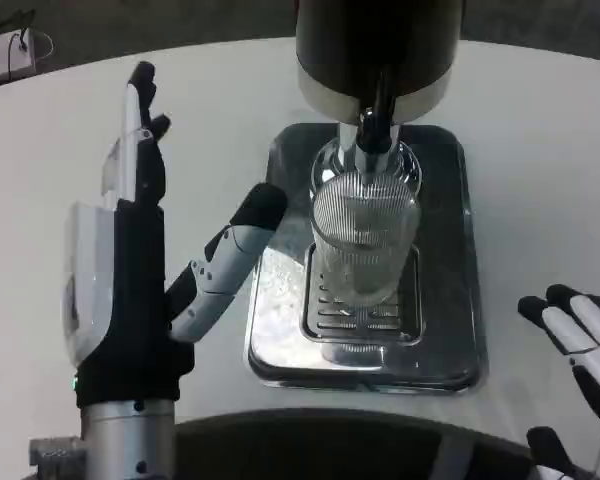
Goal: Grasp the cup under the faucet to collect the drink, then remove the cup.
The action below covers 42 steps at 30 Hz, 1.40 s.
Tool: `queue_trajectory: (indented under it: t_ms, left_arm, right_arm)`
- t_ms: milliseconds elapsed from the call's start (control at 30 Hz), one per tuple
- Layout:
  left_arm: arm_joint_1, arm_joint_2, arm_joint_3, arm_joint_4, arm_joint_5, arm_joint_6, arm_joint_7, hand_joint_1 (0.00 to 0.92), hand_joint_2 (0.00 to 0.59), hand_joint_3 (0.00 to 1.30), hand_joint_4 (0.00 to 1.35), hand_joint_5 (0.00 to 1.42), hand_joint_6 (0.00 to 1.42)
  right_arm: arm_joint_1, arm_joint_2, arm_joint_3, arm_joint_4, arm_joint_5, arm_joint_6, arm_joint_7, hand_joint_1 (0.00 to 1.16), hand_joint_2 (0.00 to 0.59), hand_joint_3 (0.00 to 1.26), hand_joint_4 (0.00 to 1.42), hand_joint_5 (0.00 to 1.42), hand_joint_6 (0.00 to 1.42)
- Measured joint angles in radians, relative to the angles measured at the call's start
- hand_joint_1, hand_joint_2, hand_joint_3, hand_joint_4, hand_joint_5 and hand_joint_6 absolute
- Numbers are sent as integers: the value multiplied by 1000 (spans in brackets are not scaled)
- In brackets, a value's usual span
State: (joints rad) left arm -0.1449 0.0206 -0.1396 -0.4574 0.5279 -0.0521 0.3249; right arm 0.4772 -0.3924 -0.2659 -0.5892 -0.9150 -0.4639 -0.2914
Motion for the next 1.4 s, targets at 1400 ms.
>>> queue_trajectory:
  t_ms: [1400]
  left_arm:
    - [-293,-120,-264,42,221,211,-209,0,151,0,0,0,0]
  right_arm:
    - [7,12,11,-7,2,-8,0,157,527,105,74,133,195]
